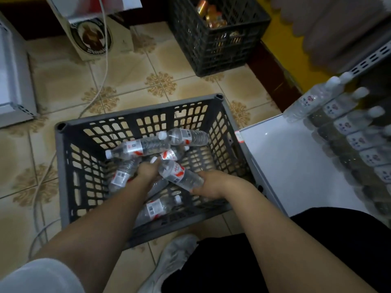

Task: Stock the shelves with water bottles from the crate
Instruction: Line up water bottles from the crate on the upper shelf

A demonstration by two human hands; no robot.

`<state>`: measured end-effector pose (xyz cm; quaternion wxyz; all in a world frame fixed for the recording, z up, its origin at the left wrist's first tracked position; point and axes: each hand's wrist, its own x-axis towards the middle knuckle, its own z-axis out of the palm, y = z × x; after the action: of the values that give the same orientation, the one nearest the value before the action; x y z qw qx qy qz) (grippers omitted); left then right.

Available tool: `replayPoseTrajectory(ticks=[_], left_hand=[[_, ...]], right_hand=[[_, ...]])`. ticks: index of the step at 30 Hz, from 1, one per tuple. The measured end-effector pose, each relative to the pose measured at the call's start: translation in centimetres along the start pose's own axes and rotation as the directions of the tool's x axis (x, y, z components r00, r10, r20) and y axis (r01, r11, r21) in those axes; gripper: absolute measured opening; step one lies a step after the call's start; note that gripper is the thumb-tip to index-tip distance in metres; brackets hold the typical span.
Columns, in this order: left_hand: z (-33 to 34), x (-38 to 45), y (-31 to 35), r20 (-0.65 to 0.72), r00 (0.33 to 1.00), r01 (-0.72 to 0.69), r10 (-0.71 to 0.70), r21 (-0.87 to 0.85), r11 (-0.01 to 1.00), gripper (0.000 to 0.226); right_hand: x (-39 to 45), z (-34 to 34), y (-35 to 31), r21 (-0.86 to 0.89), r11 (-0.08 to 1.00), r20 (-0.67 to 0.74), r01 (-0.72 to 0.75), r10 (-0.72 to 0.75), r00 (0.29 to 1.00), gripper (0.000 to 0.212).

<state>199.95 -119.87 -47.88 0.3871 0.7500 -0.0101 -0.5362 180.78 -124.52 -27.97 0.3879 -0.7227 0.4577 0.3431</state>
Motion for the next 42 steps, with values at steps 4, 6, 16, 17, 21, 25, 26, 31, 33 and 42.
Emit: replayPoseTrajectory(ticks=[4, 6, 16, 17, 21, 25, 26, 31, 33, 42], left_hand=[[-0.5, -5.6, 2.2, 0.185, 0.95, -0.262, 0.252, 0.032, 0.964, 0.017], [-1.5, -7.5, 3.9, 0.225, 0.93, -0.305, 0.291, 0.027, 0.952, 0.02], [-5.3, -20.2, 15.7, 0.5, 0.703, -0.633, 0.506, 0.117, 0.765, 0.024], [-5.1, -21.4, 16.5, 0.529, 0.678, -0.664, 0.511, 0.142, 0.734, 0.025], [-5.2, -25.7, 19.0, 0.568, 0.596, -0.749, 0.568, 0.138, 0.648, 0.027], [-5.5, -29.0, 20.5, 0.547, 0.545, -0.791, 0.636, 0.084, 0.605, 0.029], [-5.5, -30.0, 21.0, 0.538, 0.528, -0.803, 0.658, 0.063, 0.592, 0.029], [-4.9, -35.8, 23.9, 0.626, 0.398, -0.873, 0.671, 0.035, 0.486, 0.038], [-4.0, -38.4, 24.7, 0.7, 0.361, -0.889, 0.616, 0.06, 0.453, 0.049], [3.6, -53.4, 27.6, 0.784, 0.033, -0.975, 0.62, -0.112, 0.194, 0.064]], right_hand=[[-0.9, 0.0, 0.8, -0.012, 0.999, 0.0, -0.034, 0.034, 0.999, 0.061], [-1.2, 0.2, 1.3, 0.019, 0.999, -0.018, -0.045, 0.045, 0.999, 0.062], [-2.6, 2.2, 2.1, 0.315, 0.936, -0.269, 0.157, -0.071, 0.961, 0.134], [-4.0, 1.9, 1.2, 0.353, 0.917, -0.284, 0.186, -0.084, 0.955, 0.124], [-7.0, 1.1, -0.9, 0.445, 0.847, -0.37, 0.292, -0.123, 0.921, 0.075], [-9.1, 0.3, -1.9, 0.457, 0.806, -0.487, 0.377, -0.128, 0.864, 0.081], [-9.8, 0.0, -2.1, 0.451, 0.8, -0.52, 0.396, -0.125, 0.845, 0.08], [-15.1, -1.3, -2.3, 0.43, 0.75, -0.672, 0.503, -0.107, 0.733, 0.073], [-17.7, -1.6, -1.6, 0.429, 0.716, -0.725, 0.551, -0.092, 0.683, 0.064], [-32.1, -2.8, 4.2, 0.272, 0.716, -0.936, 0.643, 0.042, 0.35, 0.055]])
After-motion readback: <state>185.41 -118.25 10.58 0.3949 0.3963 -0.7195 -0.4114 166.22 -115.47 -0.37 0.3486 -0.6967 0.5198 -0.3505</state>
